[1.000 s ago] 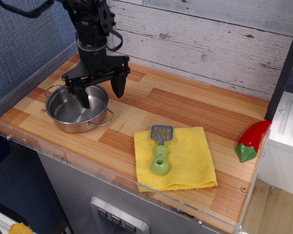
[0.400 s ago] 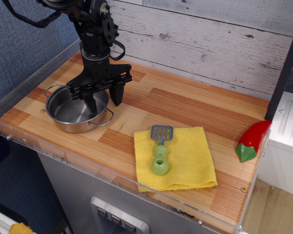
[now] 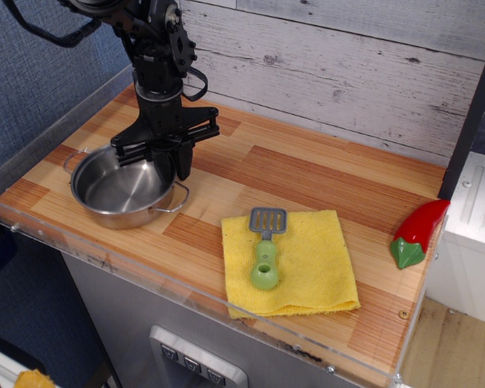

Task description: Put the pot behind the cloth.

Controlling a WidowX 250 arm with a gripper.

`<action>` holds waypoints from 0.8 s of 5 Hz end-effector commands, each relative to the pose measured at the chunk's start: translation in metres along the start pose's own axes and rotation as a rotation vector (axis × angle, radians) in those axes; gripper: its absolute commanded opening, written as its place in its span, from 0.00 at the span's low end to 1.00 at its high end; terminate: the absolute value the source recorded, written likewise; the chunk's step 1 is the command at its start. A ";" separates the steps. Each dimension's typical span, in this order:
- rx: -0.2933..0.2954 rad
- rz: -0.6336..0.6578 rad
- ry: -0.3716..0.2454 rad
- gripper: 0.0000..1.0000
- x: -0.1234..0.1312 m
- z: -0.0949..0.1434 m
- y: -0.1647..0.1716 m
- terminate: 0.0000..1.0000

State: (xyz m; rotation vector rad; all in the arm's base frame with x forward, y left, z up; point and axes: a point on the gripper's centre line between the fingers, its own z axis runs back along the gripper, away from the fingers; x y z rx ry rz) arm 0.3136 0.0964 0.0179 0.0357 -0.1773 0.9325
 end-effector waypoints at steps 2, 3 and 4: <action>-0.035 0.021 -0.042 0.00 0.016 0.028 0.000 0.00; -0.035 0.007 -0.065 0.00 0.024 0.048 -0.009 0.00; -0.075 -0.005 -0.110 0.00 0.030 0.077 -0.025 0.00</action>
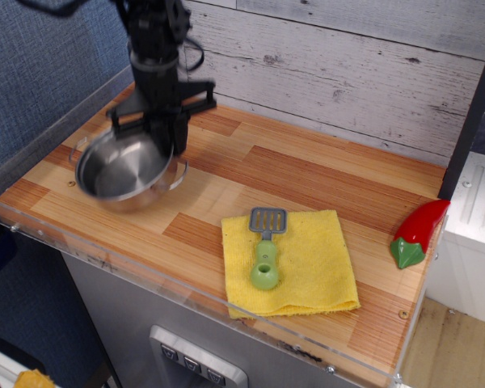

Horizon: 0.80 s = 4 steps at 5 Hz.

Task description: Put the pot behind the cloth.

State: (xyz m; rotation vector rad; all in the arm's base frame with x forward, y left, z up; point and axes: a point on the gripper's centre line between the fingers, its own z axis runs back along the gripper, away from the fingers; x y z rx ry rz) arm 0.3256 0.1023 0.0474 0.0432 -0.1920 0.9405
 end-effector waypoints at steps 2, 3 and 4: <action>-0.171 -0.074 -0.135 0.00 -0.003 0.093 -0.061 0.00; -0.184 -0.156 -0.138 0.00 -0.020 0.097 -0.082 0.00; -0.215 -0.219 -0.119 0.00 -0.034 0.098 -0.105 0.00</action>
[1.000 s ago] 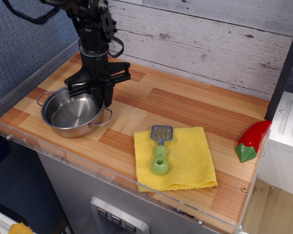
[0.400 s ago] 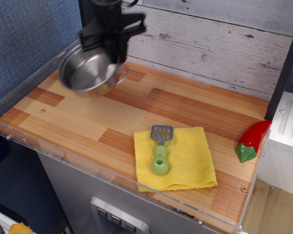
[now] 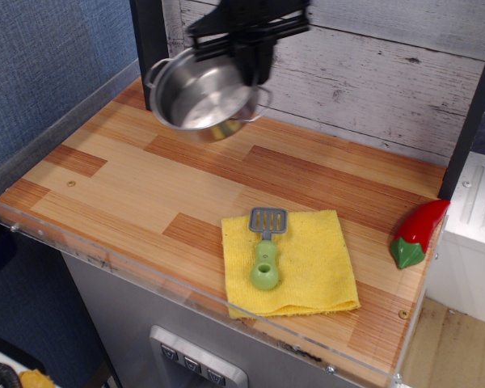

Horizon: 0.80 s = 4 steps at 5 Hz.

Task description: Put the pot behind the cloth.

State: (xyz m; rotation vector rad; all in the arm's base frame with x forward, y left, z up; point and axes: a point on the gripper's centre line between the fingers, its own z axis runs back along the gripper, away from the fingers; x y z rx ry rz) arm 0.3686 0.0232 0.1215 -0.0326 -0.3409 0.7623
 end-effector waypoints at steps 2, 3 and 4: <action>-0.118 -0.177 0.036 0.00 -0.029 0.003 -0.058 0.00; -0.113 -0.210 0.074 0.00 -0.038 -0.013 -0.057 0.00; -0.098 -0.273 0.100 0.00 -0.048 -0.027 -0.062 0.00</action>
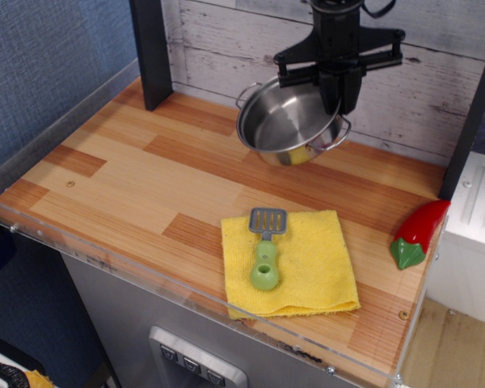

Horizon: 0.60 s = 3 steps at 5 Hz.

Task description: Put the pot behind the cloth.

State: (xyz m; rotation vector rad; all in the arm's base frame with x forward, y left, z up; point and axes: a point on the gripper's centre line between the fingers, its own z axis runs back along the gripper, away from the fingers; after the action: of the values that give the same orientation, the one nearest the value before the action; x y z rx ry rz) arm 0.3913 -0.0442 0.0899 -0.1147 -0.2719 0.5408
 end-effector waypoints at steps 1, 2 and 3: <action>-0.009 -0.087 0.013 0.00 -0.014 -0.009 -0.010 0.00; -0.013 -0.115 0.028 0.00 -0.018 -0.023 -0.018 0.00; -0.003 -0.133 0.046 0.00 -0.023 -0.031 -0.022 0.00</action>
State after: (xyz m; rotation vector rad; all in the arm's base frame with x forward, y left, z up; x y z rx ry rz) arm 0.3955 -0.0757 0.0416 -0.0954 -0.1964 0.4161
